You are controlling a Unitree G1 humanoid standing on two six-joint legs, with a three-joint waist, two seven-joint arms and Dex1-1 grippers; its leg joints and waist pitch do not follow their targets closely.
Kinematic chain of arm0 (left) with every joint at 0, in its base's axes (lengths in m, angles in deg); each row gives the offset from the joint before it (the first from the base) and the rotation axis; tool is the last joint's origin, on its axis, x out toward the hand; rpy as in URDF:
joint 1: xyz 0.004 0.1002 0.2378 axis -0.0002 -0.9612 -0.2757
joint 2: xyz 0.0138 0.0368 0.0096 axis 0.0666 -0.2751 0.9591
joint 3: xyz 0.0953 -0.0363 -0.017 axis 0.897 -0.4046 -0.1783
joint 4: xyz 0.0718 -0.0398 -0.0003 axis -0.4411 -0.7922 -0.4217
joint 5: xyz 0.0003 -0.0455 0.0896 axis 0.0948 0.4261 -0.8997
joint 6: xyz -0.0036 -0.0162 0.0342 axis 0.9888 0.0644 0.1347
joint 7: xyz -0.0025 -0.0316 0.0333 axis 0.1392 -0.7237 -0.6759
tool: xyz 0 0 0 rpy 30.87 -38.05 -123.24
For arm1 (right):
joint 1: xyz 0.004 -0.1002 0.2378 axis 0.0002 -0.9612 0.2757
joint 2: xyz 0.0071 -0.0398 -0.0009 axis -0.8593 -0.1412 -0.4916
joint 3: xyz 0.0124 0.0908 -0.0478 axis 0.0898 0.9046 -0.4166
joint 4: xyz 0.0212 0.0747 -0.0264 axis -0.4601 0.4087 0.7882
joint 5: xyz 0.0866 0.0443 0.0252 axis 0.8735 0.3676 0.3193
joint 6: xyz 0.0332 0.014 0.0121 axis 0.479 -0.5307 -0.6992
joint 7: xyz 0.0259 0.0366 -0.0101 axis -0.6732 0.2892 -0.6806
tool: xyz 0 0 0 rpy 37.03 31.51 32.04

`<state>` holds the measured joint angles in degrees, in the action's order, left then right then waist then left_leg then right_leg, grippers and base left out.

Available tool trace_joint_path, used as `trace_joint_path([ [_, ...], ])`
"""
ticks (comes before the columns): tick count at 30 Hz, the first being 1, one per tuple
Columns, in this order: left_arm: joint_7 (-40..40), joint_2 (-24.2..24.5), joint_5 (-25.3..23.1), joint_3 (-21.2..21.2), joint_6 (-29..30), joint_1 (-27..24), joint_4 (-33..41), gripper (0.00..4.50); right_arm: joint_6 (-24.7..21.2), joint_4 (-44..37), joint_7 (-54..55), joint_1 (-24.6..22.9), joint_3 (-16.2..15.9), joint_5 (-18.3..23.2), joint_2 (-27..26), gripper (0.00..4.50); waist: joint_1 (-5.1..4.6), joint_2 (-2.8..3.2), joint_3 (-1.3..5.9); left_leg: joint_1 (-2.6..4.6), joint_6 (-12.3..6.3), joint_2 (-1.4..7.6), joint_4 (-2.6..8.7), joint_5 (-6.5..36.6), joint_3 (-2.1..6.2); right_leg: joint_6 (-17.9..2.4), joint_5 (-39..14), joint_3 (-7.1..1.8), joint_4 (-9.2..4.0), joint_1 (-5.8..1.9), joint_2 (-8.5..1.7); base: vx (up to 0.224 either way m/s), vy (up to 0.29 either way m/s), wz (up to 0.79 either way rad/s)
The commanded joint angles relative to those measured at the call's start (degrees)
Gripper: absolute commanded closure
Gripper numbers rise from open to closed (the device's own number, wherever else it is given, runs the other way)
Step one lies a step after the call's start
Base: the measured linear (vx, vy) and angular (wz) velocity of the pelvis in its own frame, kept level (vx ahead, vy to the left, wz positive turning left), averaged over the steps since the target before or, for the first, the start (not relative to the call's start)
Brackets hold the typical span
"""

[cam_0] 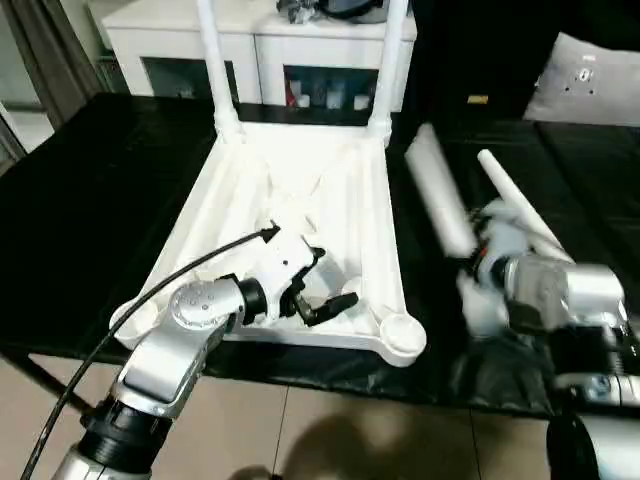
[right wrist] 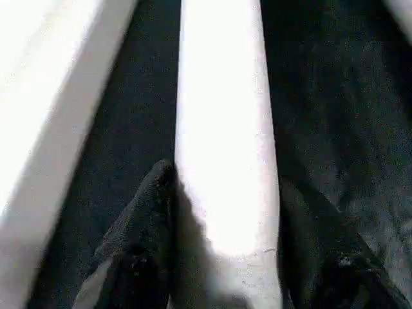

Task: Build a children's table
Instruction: Pick table leg

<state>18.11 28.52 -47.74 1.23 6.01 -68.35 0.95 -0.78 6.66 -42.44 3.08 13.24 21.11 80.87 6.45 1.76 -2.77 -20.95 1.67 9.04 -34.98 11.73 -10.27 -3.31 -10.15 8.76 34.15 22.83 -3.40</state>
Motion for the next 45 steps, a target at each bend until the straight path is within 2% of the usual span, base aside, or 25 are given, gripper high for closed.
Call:
trace_joint_path([
  [1, -1.3, -1.5, 2.5, -2.6, 1.9, 0.8, 1.5, 0.00, 4.7, -3.3, -1.7, 0.4, 2.9, 3.5, -1.1, 2.67, 0.12, -0.53, 4.31, 0.31, -3.20, 4.60, 3.43, 2.8, 2.02, -4.4, -11.5, -4.80, -4.08, -3.90, -6.61, 0.000, 0.000, 0.00],
  [2, -1.5, -1.8, 2.8, -2.9, 2.1, 0.9, 1.5, 0.00, 5.2, -3.6, -1.8, 0.3, 3.2, 3.7, -1.2, 2.67, 0.10, -0.51, 4.23, 0.25, -3.47, 4.55, 3.39, 2.9, 1.95, -4.6, -11.7, -4.77, -4.26, -3.87, -6.63, 0.000, 0.000, 0.00],
  [5, -4.2, -5.7, 8.2, -7.9, 5.1, 4.1, 1.2, 0.00, 8.3, -9.9, -7.1, 0.0, 5.9, 9.5, -4.0, 2.67, 0.24, -0.54, 4.21, 0.21, -4.14, 4.50, 3.37, 3.3, 1.85, -4.7, -12.1, -4.75, -4.36, -3.96, -6.65, 0.000, 0.000, 0.00],
  [7, -6.1, -8.1, 11.3, -10.4, 6.2, 6.3, 0.6, 0.00, 9.2, -13.3, -10.7, -0.5, 5.7, 14.1, -6.4, 2.67, 0.24, -0.55, 4.09, 0.24, -4.81, 4.63, 3.45, 3.6, 1.95, -4.4, -13.2, -4.57, -4.51, -3.87, -6.43, 0.000, 0.000, 0.00],
  [9, -6.6, -8.7, 11.9, -10.9, 6.6, 6.7, 0.5, 0.00, 8.9, -14.0, -11.4, -0.6, 5.7, 15.4, -6.9, 2.67, 0.27, -0.59, 4.13, 0.30, -5.04, 4.65, 3.48, 3.6, 2.00, -4.1, -13.8, -4.55, -4.65, -3.84, -6.47, 0.000, 0.000, 0.00],
  [10, -9.6, -11.4, 14.6, -13.7, 9.9, 8.9, -0.6, 0.00, 6.5, -17.8, -15.4, -1.7, 5.1, 20.4, -9.0, 2.67, 0.21, -0.59, 4.14, 0.29, -5.02, 4.55, 3.43, 3.6, 1.89, -4.1, -14.1, -4.56, -4.62, -3.89, -6.41, 0.000, 0.000, 0.00],
  [11, -10.8, -12.7, 15.9, -14.9, 10.9, 10.0, -1.0, 0.00, 5.7, -19.2, -16.9, -2.3, 4.6, 22.1, -9.9, 2.67, 0.44, -0.56, 4.24, 0.30, -5.25, 4.58, 3.34, 3.5, 1.89, -4.1, -13.7, -4.60, -4.70, -3.92, -6.55, 0.000, 0.000, 0.00],
  [12, -11.7, -13.7, 16.8, -15.8, 11.6, 10.9, -1.4, 0.00, 5.5, -20.0, -18.0, -2.8, 4.0, 23.0, -10.4, 2.67, 0.46, -0.99, 4.16, 0.10, -5.79, 4.60, 3.39, 3.2, 1.91, -3.9, -13.7, -4.49, -4.92, -3.96, -6.49, 0.000, 0.000, 0.00],
  [13, -12.5, -14.6, 18.0, -16.6, 12.0, 11.6, -1.6, 0.00, 5.3, -20.5, -18.7, -3.2, 3.5, 23.5, -10.6, 2.67, 0.68, -0.78, 4.33, 0.08, -5.76, 4.65, 3.36, 2.3, 2.10, -3.8, -13.5, -4.47, -4.68, -3.97, -6.59, 0.000, 0.000, 0.00],
  [14, -13.4, -15.6, 19.3, -17.6, 12.6, 12.5, -2.0, 0.00, 5.0, -21.0, -19.5, -3.7, 2.9, 24.0, -10.9, 2.67, 0.63, -1.04, 4.22, 0.00, -5.79, 4.57, 3.39, 2.0, 2.04, -3.5, -13.8, -4.49, -4.79, -3.90, -6.50, 0.000, 0.000, 0.00],
  [16, -16.8, -19.5, 24.5, -21.0, 14.9, 15.7, -3.2, 0.00, 4.2, -23.2, -22.4, -5.9, 0.2, 25.7, -11.9, 2.67, 0.89, -0.95, 4.26, 0.06, -5.33, 4.59, 3.32, 2.1, 1.99, -3.3, -14.6, -4.53, -4.93, -3.91, -6.67, 0.000, 0.000, 0.00],
  [18, -17.2, -20.4, 25.7, -21.4, 15.3, 16.3, -3.4, 0.00, 4.0, -23.8, -23.0, -6.5, -0.7, 26.3, -12.0, 2.67, 1.32, -1.28, 4.20, -0.07, -5.24, 4.50, 3.35, 2.1, 1.95, -2.8, -15.6, -4.46, -5.07, -4.03, -6.69, 0.000, 0.000, 0.00],
  [21, -18.0, -22.2, 26.5, -21.4, 16.5, 17.4, -3.6, 0.00, 2.9, -25.0, -23.8, -7.5, -2.5, 26.8, -12.5, 2.67, 1.84, -1.23, 4.17, 0.09, -5.02, 4.55, 3.42, 1.8, 2.01, -1.1, -16.7, -4.46, -5.32, -3.77, -6.64, 0.000, 0.000, 0.00],
  [25, -18.5, -23.5, 27.0, -21.5, 16.7, 17.7, -3.6, 0.00, 2.6, -25.6, -24.7, -8.3, -3.7, 27.2, -12.5, 2.67, 2.09, -1.38, 4.09, 0.02, -4.36, 4.43, 3.56, 2.1, 2.03, 1.1, -18.2, -4.42, -5.65, -3.81, -6.62, 0.000, 0.000, 0.00],
  [27, -19.0, -24.4, 28.2, -22.2, 16.6, 17.9, -3.7, 0.00, 2.4, -26.3, -25.2, -8.9, -4.4, 27.5, -12.4, 2.67, 2.06, -1.40, 4.10, 0.00, -4.25, 4.52, 3.58, 2.2, 2.10, 1.4, -17.7, -4.41, -5.63, -3.76, -6.58, 0.000, 0.000, 0.00],
  [28, -19.6, -24.8, 29.0, -22.8, 16.5, 18.0, -3.7, 0.00, 2.7, -26.7, -25.5, -9.4, -5.1, 27.4, -12.2, 2.67, 2.12, -1.13, 4.12, 0.02, -4.10, 4.51, 3.59, 2.5, 2.13, 1.5, -18.0, -4.39, -5.68, -3.79, -6.68, 0.000, 0.000, 0.00],
  [29, -20.0, -24.9, 29.2, -23.1, 16.5, 18.1, -3.7, 0.18, 2.9, -26.9, -25.5, -9.6, -5.5, 27.2, -12.0, 2.67, 2.08, -1.29, 4.09, -0.06, -3.98, 4.45, 3.58, 2.7, 2.11, 1.6, -18.0, -4.36, -5.74, -3.84, -6.69, 0.000, 0.000, 0.00],
  [33, -21.1, -24.2, 27.3, -22.5, 15.2, 18.3, -4.2, 0.29, 5.5, -26.7, -24.9, -10.0, -7.5, 24.0, -11.3, 2.67, 2.02, -1.24, 4.06, 0.03, -3.68, 4.47, 3.65, 2.9, 2.18, 2.3, -18.4, -4.30, -5.86, -3.73, -6.54, 0.000, 0.000, 0.00],
  [34, -22.3, -24.2, 24.8, -21.5, 13.5, 18.5, -4.6, 0.37, 10.5, -25.8, -22.7, -10.1, -10.9, 17.9, -10.9, 2.67, 2.02, -1.22, 4.05, -0.07, -3.28, 4.43, 3.64, 3.0, 2.21, 2.8, -18.6, -4.28, -5.84, -3.70, -6.57, 0.000, 0.000, 0.00],
  [35, -22.4, -24.2, 24.7, -21.5, 13.4, 18.5, -4.6, 0.37, 10.7, -25.7, -22.6, -10.0, -11.0, 17.6, -10.9, 2.67, 1.87, -1.29, 3.97, 0.02, -2.81, 4.28, 3.65, 3.1, 2.15, 3.6, -19.3, -4.26, -6.03, -3.58, -6.49, 0.000, 0.000, 0.00],
  [36, -24.2, -24.1, 21.6, -20.4, 11.4, 18.9, -5.3, 0.37, 16.5, -24.4, -19.9, -10.0, -14.3, 11.0, -10.6, 2.67, 1.93, -1.31, 4.04, -0.02, -2.45, 4.29, 3.65, 3.1, 2.22, 3.9, -19.4, -4.24, -5.96, -3.60, -6.62, 0.000, 0.000, 0.00],
  [37, -27.3, -24.4, 18.6, -20.1, 8.9, 19.4, -6.8, 0.37, 20.8, -23.0, -17.7, -9.7, -15.7, 7.2, -10.9, 2.67, 1.77, -1.33, 4.01, -0.10, -2.00, 4.14, 3.63, 3.0, 2.20, 4.7, -19.5, -4.20, -6.01, -3.56, -6.47, 0.000, 0.000, 0.00],
  [39, -29.9, -25.0, 16.8, -20.3, 6.9, 20.0, -8.1, 0.37, 25.6, -21.9, -16.4, -9.6, -17.7, 3.4, -11.0, 2.67, 1.63, -1.31, 4.00, 0.00, -1.97, 3.95, 3.58, 3.9, 2.12, 5.6, -20.0, -4.12, -6.22, -3.59, -6.44, 0.000, 0.000, 0.00],
  [42, -32.8, -26.1, 15.8, -20.7, 5.0, 20.5, -9.4, 0.37, 29.1, -20.7, -14.2, -9.1, -19.3, 0.4, -11.3, 2.67, 1.58, -1.24, 4.28, 0.04, -2.96, 4.57, 3.65, 3.2, 2.42, 3.9, -16.4, -4.20, -5.64, -3.67, -6.48, 0.000, 0.000, 0.00],
  [45, -34.1, -27.0, 15.1, -20.4, 4.2, 20.3, -10.0, 0.37, 30.6, -19.5, -13.2, -8.7, -20.5, -1.0, -11.5, 2.67, 1.55, -1.09, 4.52, -0.01, -4.71, 5.08, 3.49, 1.3, 2.62, 0.3, -10.6, -4.52, -4.64, -3.67, -6.78, 0.000, 0.000, 0.00],
])
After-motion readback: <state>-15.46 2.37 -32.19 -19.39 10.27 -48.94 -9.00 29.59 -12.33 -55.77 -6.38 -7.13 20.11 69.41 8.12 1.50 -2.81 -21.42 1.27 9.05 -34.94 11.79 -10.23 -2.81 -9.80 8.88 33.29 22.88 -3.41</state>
